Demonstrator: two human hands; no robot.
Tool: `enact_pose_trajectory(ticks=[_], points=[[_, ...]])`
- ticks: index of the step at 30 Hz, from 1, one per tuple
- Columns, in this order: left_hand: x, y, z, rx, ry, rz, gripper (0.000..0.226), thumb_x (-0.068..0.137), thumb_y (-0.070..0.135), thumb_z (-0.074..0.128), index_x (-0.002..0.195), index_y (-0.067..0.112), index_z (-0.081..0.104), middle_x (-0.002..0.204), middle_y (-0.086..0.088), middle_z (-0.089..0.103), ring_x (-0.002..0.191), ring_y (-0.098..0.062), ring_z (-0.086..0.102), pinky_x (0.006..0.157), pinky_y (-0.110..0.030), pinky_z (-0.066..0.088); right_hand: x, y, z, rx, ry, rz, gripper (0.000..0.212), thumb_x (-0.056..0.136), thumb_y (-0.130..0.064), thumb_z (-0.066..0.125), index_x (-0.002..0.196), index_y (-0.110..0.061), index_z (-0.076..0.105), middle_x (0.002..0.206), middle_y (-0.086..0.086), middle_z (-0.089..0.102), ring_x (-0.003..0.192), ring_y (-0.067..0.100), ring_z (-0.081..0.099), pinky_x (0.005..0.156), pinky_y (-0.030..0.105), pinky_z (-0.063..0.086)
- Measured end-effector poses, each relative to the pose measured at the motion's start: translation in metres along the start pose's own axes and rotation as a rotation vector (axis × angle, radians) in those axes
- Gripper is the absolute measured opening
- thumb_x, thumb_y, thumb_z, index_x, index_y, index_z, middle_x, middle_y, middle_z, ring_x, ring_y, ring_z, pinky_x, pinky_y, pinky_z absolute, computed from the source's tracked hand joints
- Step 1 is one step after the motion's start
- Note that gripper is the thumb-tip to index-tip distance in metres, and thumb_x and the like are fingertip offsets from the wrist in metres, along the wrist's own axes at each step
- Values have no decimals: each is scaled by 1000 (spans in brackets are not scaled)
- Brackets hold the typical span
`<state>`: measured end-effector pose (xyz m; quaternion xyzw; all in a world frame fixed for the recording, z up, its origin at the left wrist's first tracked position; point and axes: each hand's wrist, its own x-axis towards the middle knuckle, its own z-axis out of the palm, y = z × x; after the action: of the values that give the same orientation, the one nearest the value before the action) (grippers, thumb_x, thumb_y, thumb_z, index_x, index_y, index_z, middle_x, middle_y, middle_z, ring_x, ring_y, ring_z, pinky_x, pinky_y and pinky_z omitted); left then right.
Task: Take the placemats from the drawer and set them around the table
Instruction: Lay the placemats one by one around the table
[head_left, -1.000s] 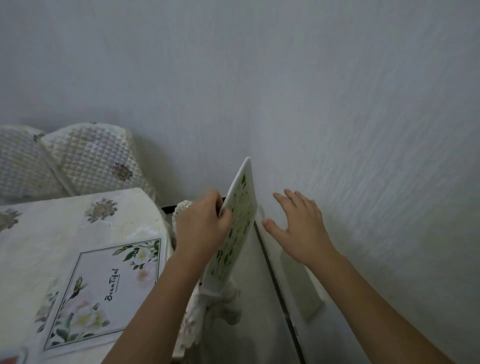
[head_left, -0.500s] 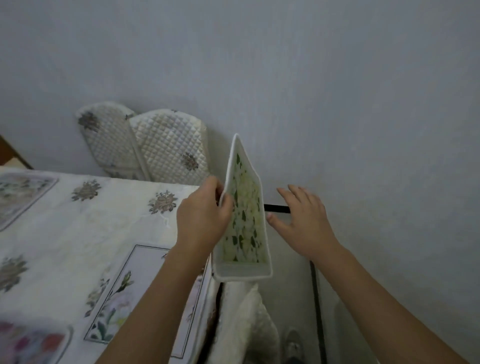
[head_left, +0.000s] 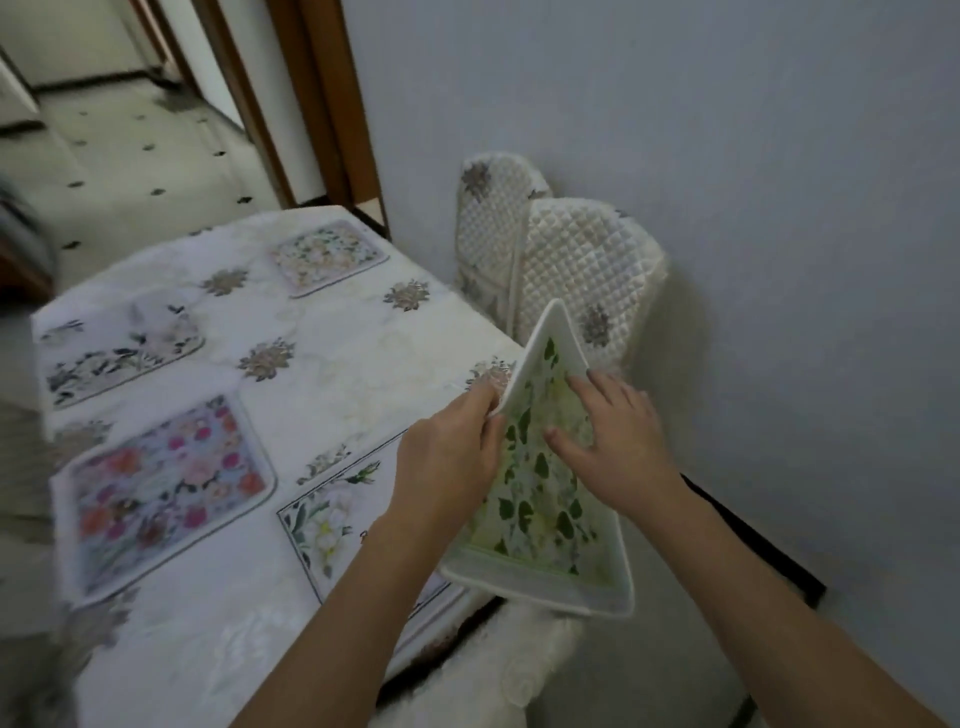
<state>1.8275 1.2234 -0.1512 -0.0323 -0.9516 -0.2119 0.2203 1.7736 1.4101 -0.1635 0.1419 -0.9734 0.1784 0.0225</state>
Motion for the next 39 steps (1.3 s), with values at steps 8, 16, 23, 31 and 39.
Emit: enact_pose_trajectory(ticks=[8, 16, 23, 31, 39], points=[[-14, -40, -36, 83, 120, -142, 12, 99, 27, 53, 90, 21, 48, 61, 4, 48, 46, -19, 45, 41, -34, 40, 35, -42, 21, 69, -68, -210, 88, 79, -76, 22, 150, -25, 30, 157, 2, 27, 145, 22, 21, 118, 48, 18], [-2, -68, -33, 114, 104, -60, 10, 97, 27, 52, 91, 20, 50, 65, 7, 48, 45, -22, 44, 43, -31, 40, 49, -52, 37, 87, -44, -206, 83, 82, -72, 29, 149, -23, 29, 154, 0, 33, 143, 22, 24, 115, 50, 24], [26, -82, -22, 160, 109, -97, 9, 97, 24, 56, 90, 18, 54, 65, 9, 47, 45, -17, 42, 41, -32, 40, 103, -41, 53, 178, -71, -239, 82, 86, -63, 46, 151, -17, 25, 149, 2, 38, 139, 24, 31, 113, 49, 29], [78, -66, 26, 272, -2, -192, 7, 97, 26, 54, 92, 23, 52, 71, 10, 53, 50, -13, 45, 46, -30, 40, 181, 10, 65, 315, -162, -360, 87, 88, -51, 60, 154, -14, 16, 152, 4, 35, 139, 23, 31, 115, 42, 28], [101, -27, 54, 362, 47, -296, 8, 96, 27, 51, 91, 21, 53, 73, 9, 55, 47, -15, 43, 40, -31, 41, 239, 56, 65, 330, -290, -449, 80, 85, -43, 64, 148, -12, 27, 146, 6, 41, 132, 27, 38, 108, 43, 35]])
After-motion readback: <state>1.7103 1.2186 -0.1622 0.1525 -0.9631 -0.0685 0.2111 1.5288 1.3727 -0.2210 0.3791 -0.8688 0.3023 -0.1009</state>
